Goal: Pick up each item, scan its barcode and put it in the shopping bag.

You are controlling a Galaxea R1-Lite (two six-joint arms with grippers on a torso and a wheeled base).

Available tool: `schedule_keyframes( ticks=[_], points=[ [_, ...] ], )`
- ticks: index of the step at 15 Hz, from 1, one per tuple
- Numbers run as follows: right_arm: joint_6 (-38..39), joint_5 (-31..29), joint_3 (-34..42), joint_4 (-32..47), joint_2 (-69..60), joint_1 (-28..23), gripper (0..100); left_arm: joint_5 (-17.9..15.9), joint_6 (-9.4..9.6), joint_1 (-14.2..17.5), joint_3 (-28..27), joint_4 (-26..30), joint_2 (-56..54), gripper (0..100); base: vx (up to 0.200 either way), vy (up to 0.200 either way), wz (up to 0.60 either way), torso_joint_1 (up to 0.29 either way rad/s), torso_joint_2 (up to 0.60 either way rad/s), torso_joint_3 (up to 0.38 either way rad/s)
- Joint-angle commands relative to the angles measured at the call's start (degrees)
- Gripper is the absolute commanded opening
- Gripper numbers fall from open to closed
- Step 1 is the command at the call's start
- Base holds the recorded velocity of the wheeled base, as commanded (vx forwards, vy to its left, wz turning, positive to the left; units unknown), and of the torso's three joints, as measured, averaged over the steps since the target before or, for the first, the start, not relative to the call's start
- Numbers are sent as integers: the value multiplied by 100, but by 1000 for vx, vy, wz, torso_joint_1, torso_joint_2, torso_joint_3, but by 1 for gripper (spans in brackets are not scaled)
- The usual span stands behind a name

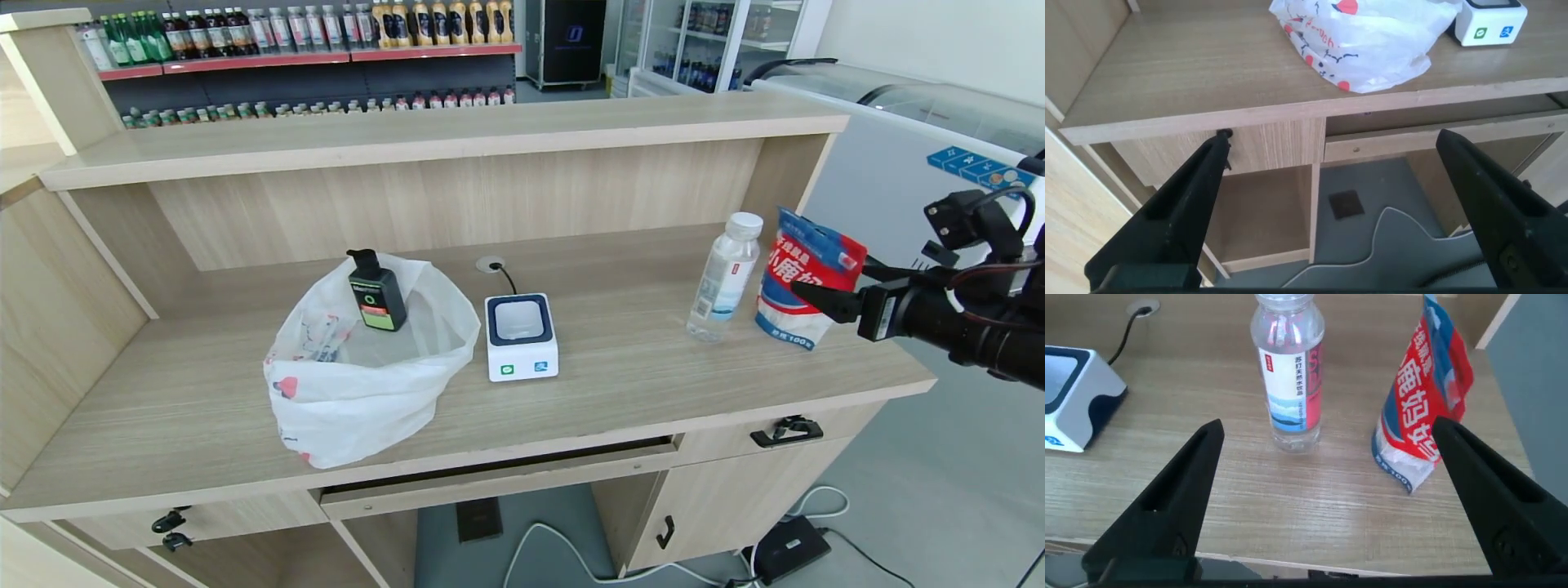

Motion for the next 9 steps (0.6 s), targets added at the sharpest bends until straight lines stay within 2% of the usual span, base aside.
schedule_keyframes(
  ticks=[1, 6, 9],
  points=[
    [31, 1, -124, -123, 526, 74, 100, 0, -1, 0, 0, 5, 1, 100, 0, 0, 0, 0, 0, 0],
    [31, 1, -599, -282, 1273, 118, 100, 0, -1, 0, 0, -4, 1, 100, 0, 0, 0, 0, 0, 0],
    [23, 1, -933, -440, 1633, 338, 100, 0, -1, 0, 0, -4, 1, 100, 0, 0, 0, 0, 0, 0]
  ],
)
